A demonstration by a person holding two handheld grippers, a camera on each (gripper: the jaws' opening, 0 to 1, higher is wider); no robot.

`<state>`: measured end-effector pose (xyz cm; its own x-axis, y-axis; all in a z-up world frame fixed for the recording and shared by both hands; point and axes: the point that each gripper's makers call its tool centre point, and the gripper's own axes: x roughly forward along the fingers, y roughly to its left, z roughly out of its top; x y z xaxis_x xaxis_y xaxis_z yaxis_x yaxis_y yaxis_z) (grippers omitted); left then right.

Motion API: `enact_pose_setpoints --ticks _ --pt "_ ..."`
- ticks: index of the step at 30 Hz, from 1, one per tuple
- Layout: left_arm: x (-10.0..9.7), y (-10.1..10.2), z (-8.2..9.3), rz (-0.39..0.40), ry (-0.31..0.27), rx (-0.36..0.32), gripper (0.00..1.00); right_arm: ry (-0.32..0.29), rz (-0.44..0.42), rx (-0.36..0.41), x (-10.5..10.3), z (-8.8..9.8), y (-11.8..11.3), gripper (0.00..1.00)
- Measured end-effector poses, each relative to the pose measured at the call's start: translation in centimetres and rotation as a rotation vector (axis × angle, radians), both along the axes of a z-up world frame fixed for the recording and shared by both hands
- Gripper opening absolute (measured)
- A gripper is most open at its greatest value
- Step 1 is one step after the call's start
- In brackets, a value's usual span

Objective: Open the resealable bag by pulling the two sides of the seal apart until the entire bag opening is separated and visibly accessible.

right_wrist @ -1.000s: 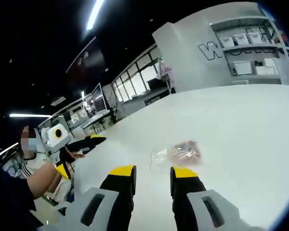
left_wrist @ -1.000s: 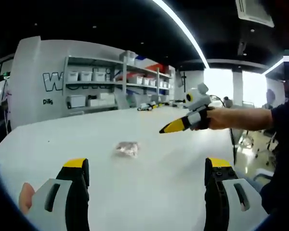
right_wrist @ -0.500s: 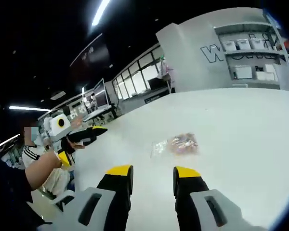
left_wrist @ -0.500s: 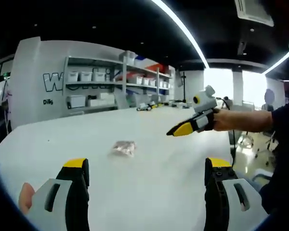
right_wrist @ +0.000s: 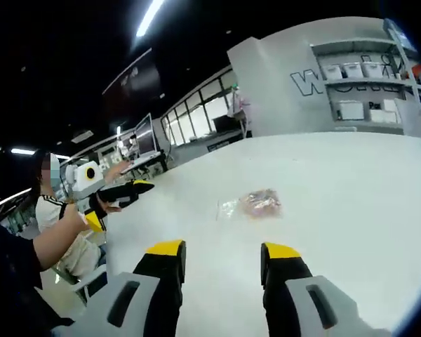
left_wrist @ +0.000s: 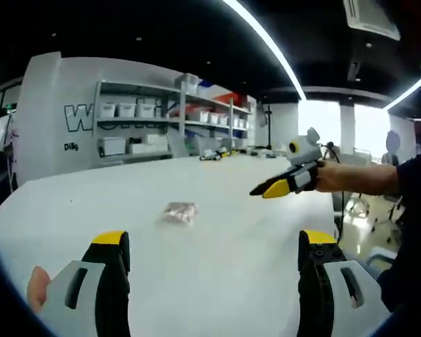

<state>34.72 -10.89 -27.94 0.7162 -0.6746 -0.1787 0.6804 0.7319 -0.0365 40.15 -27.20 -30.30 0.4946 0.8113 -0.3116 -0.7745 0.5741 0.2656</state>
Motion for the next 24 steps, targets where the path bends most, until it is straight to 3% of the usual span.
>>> enact_pose_setpoints --ticks 6,11,14,19,21,24 --pt "-0.4 0.2 -0.4 0.003 0.004 0.001 0.99 -0.014 0.007 -0.019 -0.9 -0.9 -0.1 0.51" --pt "-0.7 0.3 -0.5 0.004 0.002 -0.001 0.99 -0.071 -0.022 -0.038 -0.5 -1.3 -0.9 0.73" --pt "-0.8 0.2 -0.7 0.004 0.006 -0.006 0.99 -0.102 -0.041 -0.04 -0.3 -1.5 -1.2 0.97" --pt "-0.9 0.3 -1.0 0.009 0.01 -0.01 0.99 -0.16 0.001 -0.124 -0.8 -2.5 -0.9 1.0" --pt "-0.9 0.4 -1.1 0.011 0.014 -0.009 0.99 -0.17 0.001 -0.125 -1.4 -2.4 -0.7 1.0" --pt "-0.9 0.4 -1.2 0.012 0.015 -0.012 1.0 -0.172 -0.001 -0.106 -0.4 -1.7 -0.6 1.0"
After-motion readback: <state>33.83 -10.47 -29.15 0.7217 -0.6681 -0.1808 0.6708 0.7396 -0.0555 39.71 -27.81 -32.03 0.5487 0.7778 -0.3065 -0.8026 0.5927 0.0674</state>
